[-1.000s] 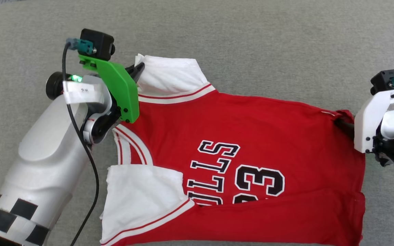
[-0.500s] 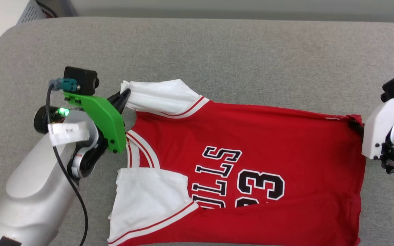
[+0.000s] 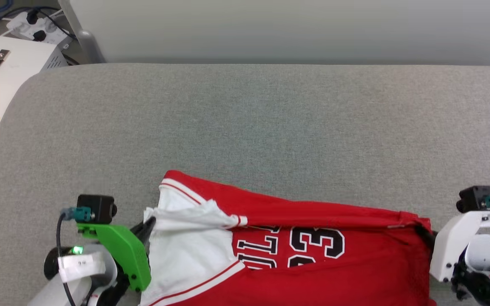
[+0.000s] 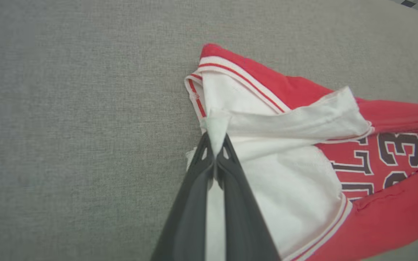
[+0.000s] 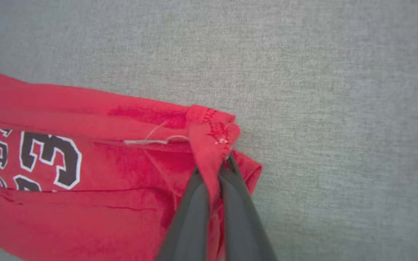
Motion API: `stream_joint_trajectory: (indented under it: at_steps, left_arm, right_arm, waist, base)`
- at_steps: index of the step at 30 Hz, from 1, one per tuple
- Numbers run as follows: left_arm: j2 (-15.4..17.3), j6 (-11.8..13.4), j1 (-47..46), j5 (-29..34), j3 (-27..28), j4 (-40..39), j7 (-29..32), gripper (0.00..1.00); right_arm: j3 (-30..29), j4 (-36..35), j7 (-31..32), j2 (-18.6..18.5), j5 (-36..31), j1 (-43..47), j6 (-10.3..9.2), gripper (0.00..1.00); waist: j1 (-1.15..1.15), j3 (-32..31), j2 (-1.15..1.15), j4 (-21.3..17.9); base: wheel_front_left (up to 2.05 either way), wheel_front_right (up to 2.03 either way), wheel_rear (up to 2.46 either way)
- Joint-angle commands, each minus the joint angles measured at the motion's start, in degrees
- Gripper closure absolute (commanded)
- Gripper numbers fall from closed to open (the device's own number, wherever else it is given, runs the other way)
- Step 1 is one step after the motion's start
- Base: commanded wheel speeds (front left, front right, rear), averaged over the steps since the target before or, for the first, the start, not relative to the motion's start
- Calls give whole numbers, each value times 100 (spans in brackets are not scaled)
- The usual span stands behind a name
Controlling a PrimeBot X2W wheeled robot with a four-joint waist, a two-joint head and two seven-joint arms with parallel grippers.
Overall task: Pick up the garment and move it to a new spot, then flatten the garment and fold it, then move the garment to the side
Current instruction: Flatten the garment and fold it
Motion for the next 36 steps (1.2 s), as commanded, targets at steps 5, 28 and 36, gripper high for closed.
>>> stream_joint_trajectory:
  at_steps: [5, 28, 36]
  left_arm:
    - [41, 240, 765, -308, 111, -226, -130, 100]
    - [-781, -6, 1171, -296, 134, 704, -1530, 0]
    - [-608, 158, 1006, 200, 249, 251, -2175, 0]
  right_arm:
    - [-247, -193, -85, 286, -199, 599, -4, 100]
    - [-698, -387, -1089, 1042, -466, 1616, -4, 0]
    - [-969, -1430, -430, 934, -577, 1862, -4, 0]
  waist:
    - [0, -202, 0, -45]
    - [0, -341, 0, -132]
    - [0, -439, 0, -161]
  base:
    - [0, 0, 0]
    - [0, 0, 0]
    - [0, 0, 0]
